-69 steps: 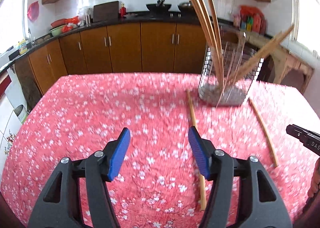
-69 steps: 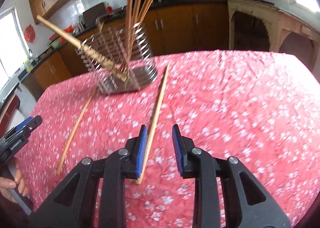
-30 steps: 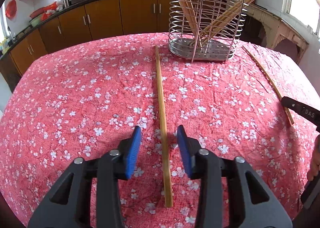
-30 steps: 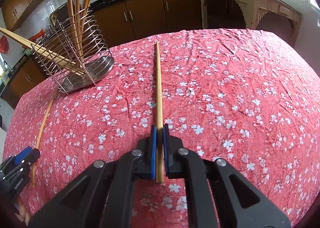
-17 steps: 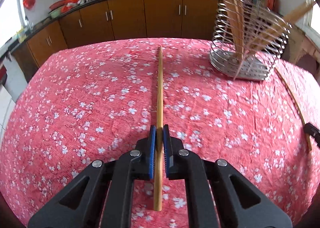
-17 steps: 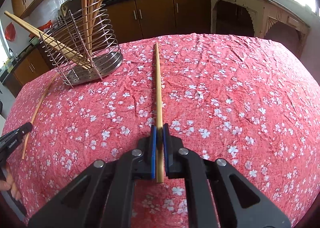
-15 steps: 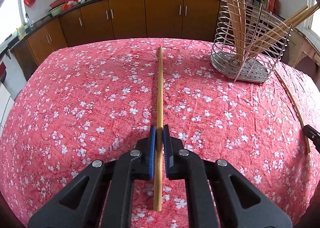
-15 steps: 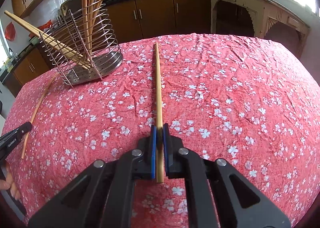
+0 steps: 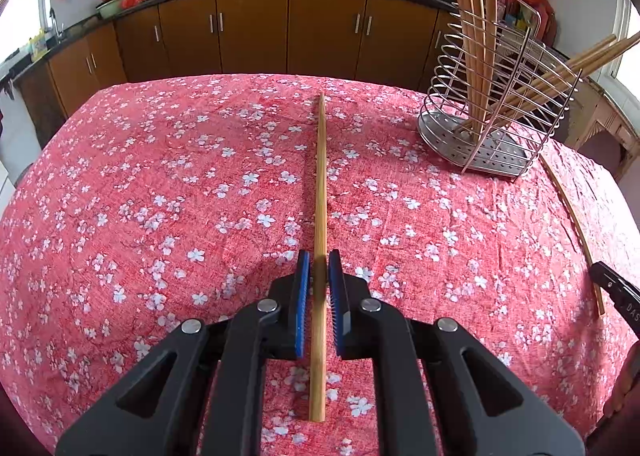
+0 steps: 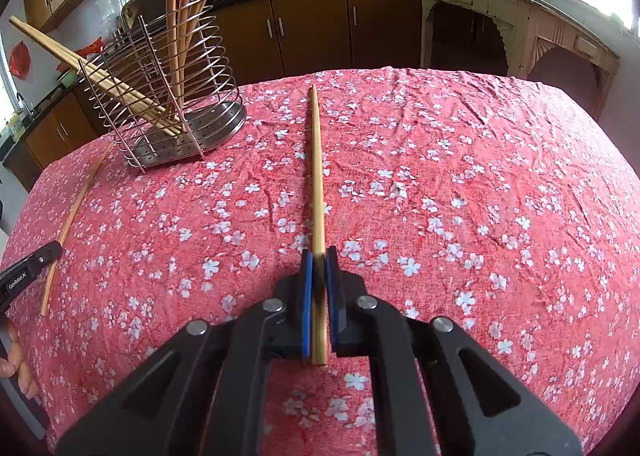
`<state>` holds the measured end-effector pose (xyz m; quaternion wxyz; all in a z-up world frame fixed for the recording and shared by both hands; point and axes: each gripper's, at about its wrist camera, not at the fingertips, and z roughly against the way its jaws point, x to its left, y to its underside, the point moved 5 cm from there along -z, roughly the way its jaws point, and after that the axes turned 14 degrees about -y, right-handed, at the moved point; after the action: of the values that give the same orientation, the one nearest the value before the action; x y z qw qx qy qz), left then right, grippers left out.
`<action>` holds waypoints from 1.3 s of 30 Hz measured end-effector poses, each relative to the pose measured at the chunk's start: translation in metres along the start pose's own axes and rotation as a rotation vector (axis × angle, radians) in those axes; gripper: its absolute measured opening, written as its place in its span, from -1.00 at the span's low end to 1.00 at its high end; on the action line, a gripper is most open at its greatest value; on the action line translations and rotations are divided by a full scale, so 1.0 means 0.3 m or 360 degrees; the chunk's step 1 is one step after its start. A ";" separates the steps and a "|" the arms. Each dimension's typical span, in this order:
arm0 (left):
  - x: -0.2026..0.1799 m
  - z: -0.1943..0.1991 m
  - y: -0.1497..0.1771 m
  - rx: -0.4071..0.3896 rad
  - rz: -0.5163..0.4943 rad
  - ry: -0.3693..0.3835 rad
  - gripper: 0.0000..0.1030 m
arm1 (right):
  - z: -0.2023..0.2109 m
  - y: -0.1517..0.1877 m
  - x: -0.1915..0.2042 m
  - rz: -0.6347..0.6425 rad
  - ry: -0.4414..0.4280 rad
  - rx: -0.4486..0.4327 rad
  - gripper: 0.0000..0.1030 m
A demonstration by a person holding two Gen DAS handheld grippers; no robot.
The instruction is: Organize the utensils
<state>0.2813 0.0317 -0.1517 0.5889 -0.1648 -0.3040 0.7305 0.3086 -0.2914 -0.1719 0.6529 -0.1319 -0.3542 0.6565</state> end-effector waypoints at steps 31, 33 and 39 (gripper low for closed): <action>-0.061 0.045 0.044 -0.0016 -0.0125 -0.0071 -0.86 | 0.027 0.012 0.011 0.0003 -0.0059 -0.0018 -0.85; -0.047 0.064 0.060 0.0006 -0.0113 -0.0048 -0.87 | 0.063 0.004 0.015 0.0010 -0.0061 -0.0066 -0.85; 0.012 0.158 0.067 -0.0029 -0.0001 0.0099 -0.87 | 0.215 -0.053 0.045 0.0049 -0.0106 -0.0269 -0.85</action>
<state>0.2367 0.0208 -0.1282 0.5967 -0.1927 -0.2921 0.7221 0.2782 -0.2992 -0.1118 0.6171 -0.1699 -0.4277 0.6382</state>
